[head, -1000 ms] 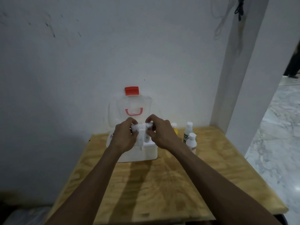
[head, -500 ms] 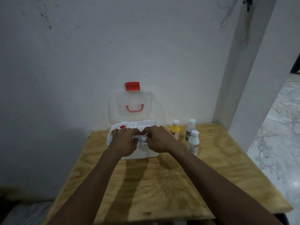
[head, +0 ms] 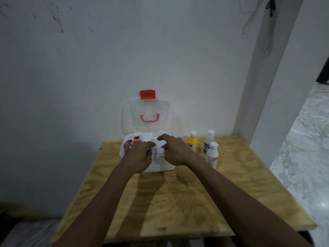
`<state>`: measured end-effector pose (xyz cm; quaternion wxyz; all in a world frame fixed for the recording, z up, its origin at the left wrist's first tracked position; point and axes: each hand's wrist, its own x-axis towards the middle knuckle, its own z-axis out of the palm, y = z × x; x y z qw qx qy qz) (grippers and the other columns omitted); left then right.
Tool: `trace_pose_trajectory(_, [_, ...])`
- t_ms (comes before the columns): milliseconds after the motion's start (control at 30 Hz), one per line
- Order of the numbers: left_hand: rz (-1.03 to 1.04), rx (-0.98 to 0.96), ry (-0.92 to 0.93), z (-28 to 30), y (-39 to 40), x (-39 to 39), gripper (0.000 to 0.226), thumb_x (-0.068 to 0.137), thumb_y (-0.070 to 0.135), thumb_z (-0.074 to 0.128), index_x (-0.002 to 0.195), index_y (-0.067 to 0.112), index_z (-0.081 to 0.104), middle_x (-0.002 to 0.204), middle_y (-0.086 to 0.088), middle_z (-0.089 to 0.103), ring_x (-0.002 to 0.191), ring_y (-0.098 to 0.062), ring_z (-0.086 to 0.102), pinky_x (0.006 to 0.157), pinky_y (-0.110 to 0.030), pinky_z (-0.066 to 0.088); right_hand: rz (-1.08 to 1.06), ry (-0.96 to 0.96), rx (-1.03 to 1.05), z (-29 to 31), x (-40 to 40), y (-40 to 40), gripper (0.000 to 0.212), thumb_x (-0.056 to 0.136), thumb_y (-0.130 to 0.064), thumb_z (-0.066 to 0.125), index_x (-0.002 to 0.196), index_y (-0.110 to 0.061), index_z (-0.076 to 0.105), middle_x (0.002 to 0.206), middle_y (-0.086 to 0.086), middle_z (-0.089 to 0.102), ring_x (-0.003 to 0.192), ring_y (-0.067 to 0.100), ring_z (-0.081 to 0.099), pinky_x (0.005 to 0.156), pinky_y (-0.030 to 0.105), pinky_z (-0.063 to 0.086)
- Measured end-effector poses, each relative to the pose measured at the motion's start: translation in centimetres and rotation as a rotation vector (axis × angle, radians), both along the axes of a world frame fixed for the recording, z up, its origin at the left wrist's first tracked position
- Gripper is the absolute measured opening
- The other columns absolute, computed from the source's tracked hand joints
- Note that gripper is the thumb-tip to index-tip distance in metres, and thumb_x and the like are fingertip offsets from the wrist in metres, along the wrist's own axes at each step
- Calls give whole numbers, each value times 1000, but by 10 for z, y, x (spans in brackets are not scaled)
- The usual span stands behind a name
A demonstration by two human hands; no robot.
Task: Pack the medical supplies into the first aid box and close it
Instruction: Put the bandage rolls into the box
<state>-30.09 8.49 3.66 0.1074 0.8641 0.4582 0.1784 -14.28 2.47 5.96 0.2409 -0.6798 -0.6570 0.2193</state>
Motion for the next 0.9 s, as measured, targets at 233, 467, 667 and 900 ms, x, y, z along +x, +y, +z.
trace_pose_trajectory(233, [6, -28, 17, 1, 0, 0, 37, 98, 20, 42, 131, 26, 57, 130, -3, 63, 131, -26, 48, 114, -53, 21, -12, 21, 12, 4, 0, -1, 62, 88, 1, 57, 145, -18, 40, 138, 14, 59, 126, 28, 55, 95, 31, 47])
trace_pose_trajectory(467, [6, -36, 14, 6, -3, 2, 38, 98, 19, 44, 135, 23, 54, 136, -3, 60, 132, -26, 48, 115, -52, 24, -25, 22, 35, 4, 1, -1, 59, 88, -2, 56, 143, -18, 43, 135, 12, 61, 120, 29, 57, 95, 36, 50])
trace_pose_trajectory(667, [17, -47, 25, 7, -3, 2, 38, 98, 21, 45, 134, 24, 55, 138, -2, 58, 133, -25, 47, 117, -53, 23, -40, -1, 47, 3, 3, 2, 56, 90, -7, 58, 142, -20, 44, 134, 10, 62, 123, 29, 55, 100, 38, 48])
trace_pose_trajectory(900, [25, -37, 24, 8, -3, 3, 38, 97, 21, 46, 135, 24, 54, 138, -2, 58, 129, -25, 50, 116, -51, 24, -55, -20, 64, 0, 8, 3, 58, 88, -4, 62, 141, -19, 45, 134, 10, 62, 123, 30, 55, 102, 44, 49])
